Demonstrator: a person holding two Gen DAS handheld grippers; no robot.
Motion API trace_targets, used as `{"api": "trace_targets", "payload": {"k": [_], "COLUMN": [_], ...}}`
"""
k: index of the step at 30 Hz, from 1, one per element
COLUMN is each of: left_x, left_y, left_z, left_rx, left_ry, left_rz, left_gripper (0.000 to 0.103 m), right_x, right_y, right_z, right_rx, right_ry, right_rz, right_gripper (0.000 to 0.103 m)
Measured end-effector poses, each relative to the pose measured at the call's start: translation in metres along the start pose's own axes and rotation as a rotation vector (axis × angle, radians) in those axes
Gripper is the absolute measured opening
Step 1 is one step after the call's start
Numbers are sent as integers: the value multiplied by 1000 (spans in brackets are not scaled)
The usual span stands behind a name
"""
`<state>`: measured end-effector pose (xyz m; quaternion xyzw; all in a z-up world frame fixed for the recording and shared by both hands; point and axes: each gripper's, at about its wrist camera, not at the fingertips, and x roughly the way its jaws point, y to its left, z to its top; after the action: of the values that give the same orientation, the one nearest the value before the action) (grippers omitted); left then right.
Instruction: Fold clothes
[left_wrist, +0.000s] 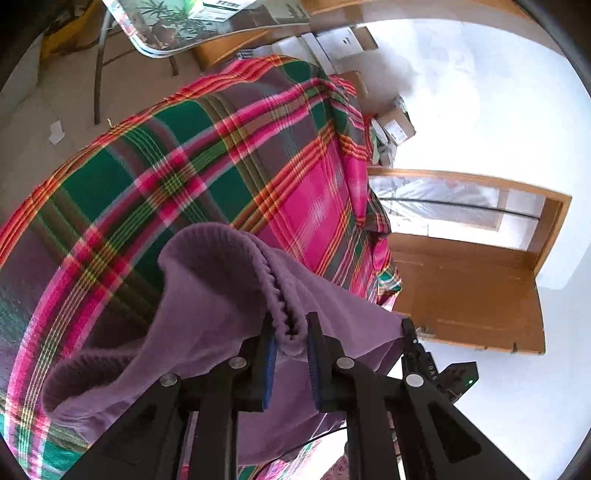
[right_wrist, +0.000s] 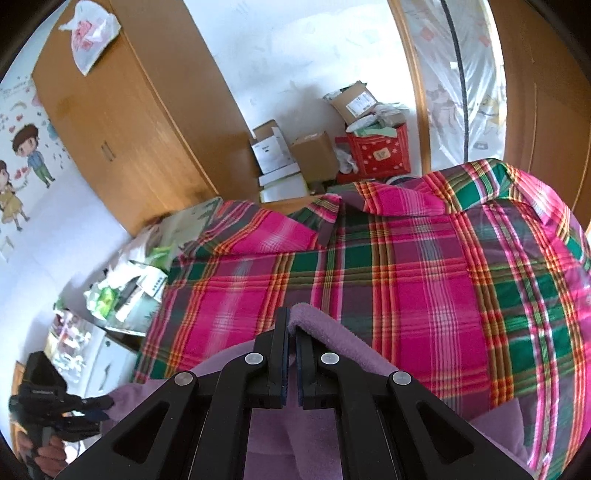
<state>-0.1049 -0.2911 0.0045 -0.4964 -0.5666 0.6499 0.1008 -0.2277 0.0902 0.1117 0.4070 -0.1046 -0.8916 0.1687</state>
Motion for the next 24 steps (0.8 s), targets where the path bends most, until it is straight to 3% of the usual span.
{"api": "trace_targets", "payload": {"k": [8,19,24], "left_x": [15,14,21], "left_y": [-9,-29,-24], "left_z": [32,75,88], "left_rx": [8,59,47], "left_ry": [-38,-188,-209], "left_rz": [28,77,102], "left_gripper": [14,14,14], "right_x": [40,79,97], "right_y": [-6,2,5], "right_z": [16,32,31], "right_rx": [29,34,28], "right_ry": [63,87,106], "right_rz": [-39,-68,-89], "right_gripper": [3,3,4]}}
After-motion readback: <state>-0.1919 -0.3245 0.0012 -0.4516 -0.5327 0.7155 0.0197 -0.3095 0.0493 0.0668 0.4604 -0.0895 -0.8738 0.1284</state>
